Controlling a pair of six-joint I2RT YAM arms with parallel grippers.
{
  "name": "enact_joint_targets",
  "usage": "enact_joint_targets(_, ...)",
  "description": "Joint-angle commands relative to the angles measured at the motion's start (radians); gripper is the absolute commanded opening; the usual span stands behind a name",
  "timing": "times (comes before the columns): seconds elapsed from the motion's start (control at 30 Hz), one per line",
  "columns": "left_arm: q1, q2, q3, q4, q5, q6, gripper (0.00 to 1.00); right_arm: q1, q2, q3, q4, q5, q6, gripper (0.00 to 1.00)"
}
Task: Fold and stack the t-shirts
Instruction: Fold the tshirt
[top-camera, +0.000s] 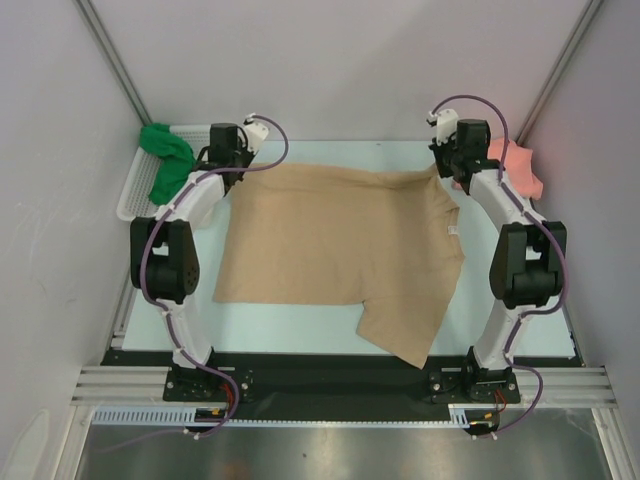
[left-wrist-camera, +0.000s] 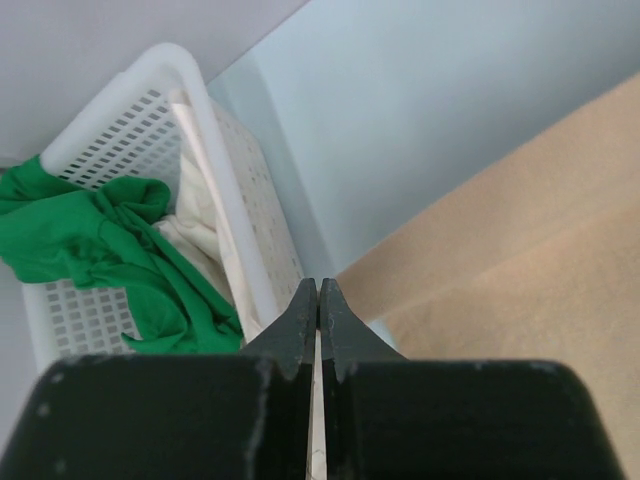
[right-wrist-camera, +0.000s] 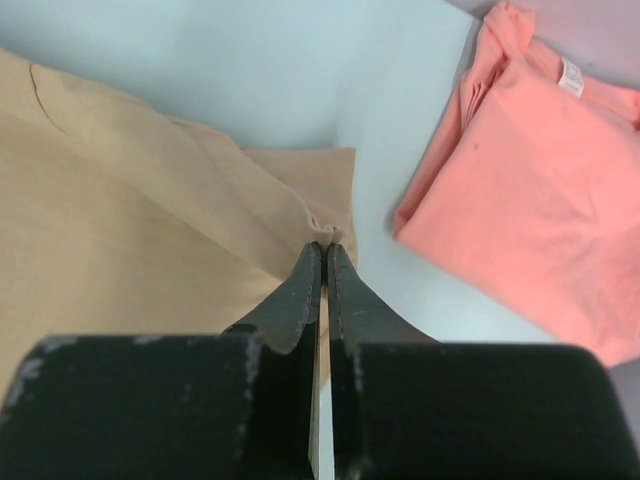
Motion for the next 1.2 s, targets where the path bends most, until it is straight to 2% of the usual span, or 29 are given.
enact_joint_targets(0.0, 0.020, -0.081, -0.027, 0.049, 0.007, 0.002, 0.00, -0.003, -0.119, -0.063, 0.005, -0.011, 0.022, 0.00)
enact_joint_targets(0.53, 0.037, -0.139, -0.176, 0.049, 0.034, 0.025, 0.00, -0.012, -0.286, -0.249, -0.029, -0.020, 0.038, 0.00)
enact_joint_targets(0.8, 0.034, -0.143, -0.213, 0.068, 0.051, 0.018, 0.00, -0.014, -0.413, -0.405, -0.076, -0.037, 0.056, 0.00)
enact_joint_targets(1.1, 0.034, -0.123, -0.266, 0.016, 0.063, 0.021, 0.00, -0.005, -0.493, -0.569, -0.139, -0.104, 0.067, 0.00)
enact_joint_targets(1.13, 0.036, -0.117, -0.263, 0.000, 0.066, 0.013, 0.02, -0.005, -0.502, -0.586, -0.168, -0.118, 0.064, 0.10)
enact_joint_targets(1.17, 0.034, -0.120, -0.259, -0.035, 0.072, -0.002, 0.09, -0.006, -0.507, -0.588, -0.188, -0.129, 0.047, 0.18)
